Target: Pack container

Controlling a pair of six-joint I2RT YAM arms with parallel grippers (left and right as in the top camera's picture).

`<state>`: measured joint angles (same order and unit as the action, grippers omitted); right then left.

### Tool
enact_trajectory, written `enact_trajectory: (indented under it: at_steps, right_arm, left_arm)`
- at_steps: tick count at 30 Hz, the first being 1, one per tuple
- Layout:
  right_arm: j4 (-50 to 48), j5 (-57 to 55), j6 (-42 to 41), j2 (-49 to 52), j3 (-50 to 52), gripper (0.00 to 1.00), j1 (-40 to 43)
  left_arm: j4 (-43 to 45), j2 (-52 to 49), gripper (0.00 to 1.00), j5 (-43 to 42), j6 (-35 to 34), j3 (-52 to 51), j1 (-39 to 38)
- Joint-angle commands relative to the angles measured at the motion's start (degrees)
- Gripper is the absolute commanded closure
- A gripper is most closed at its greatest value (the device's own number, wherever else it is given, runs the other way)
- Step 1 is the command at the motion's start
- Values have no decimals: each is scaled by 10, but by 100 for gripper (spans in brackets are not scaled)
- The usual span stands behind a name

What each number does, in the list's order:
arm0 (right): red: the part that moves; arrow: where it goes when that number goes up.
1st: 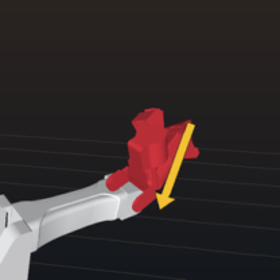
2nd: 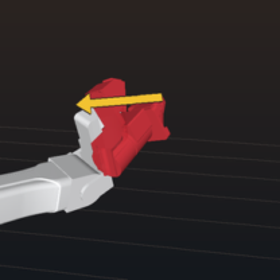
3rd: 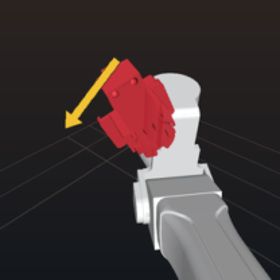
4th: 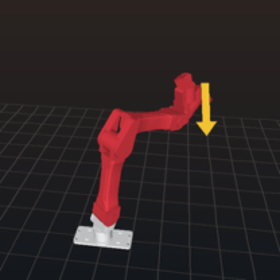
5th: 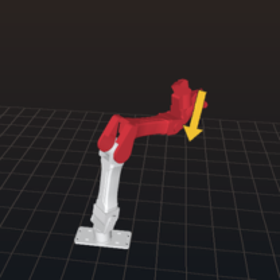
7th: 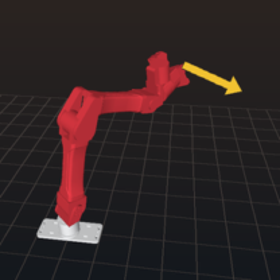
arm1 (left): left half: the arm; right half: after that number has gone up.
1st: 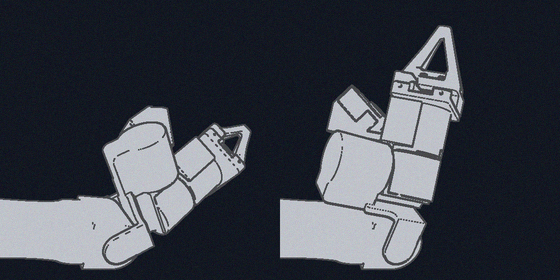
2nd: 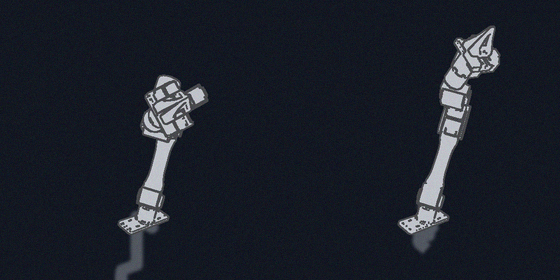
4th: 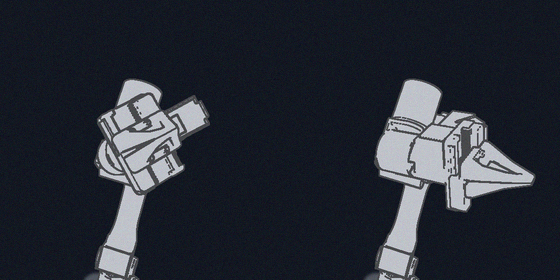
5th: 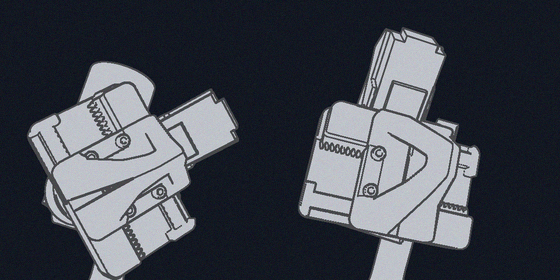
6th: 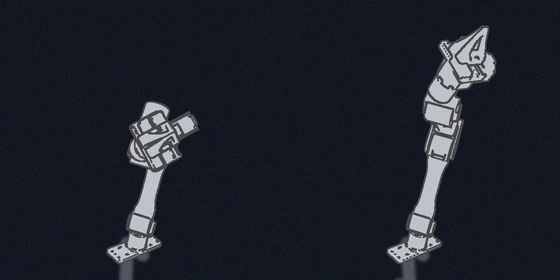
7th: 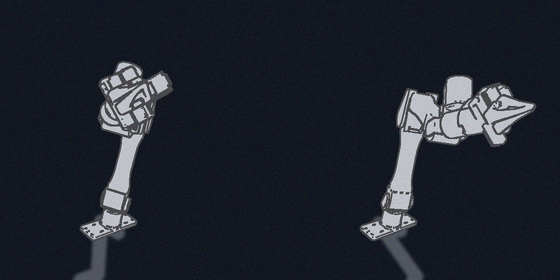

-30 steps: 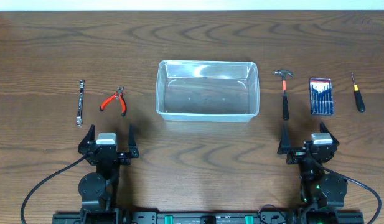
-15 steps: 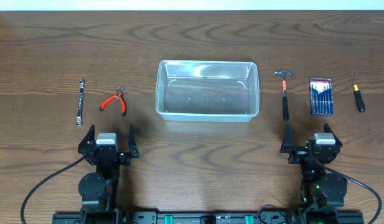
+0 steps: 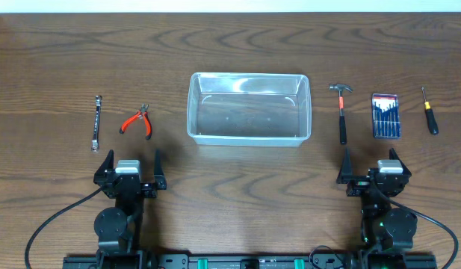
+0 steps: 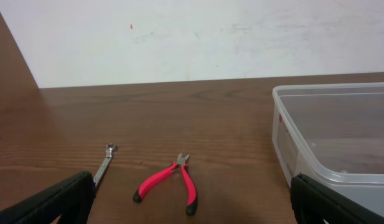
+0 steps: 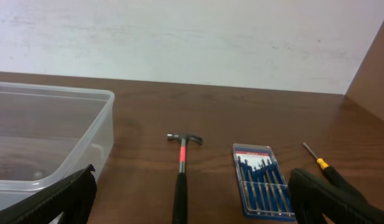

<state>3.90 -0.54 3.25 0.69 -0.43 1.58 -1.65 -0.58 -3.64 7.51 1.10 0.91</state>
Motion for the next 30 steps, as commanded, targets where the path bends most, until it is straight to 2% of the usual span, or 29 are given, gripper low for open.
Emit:
enact_trajectory:
  at_steps: [1, 19, 23, 27, 30]
  right_arm:
    - [2, -7, 7, -4, 1, 1, -9]
    - [2, -5, 6, -4, 1, 1, -9]
    - [4, 4, -37, -3, 1, 1, -9]
    - [3, 17, -154, 7, 1, 1, -9]
    - [9, 44, -156, 25, -5, 1, -9]
  left_arm:
    - [-21, 3, 2, 0, -1, -9, 0]
    - [-21, 3, 2, 1, -1, -9, 0]
    - [-21, 3, 2, 0, -1, -9, 0]
    - [-21, 3, 2, 0, -1, -9, 0]
    - [-21, 3, 2, 0, -1, -9, 0]
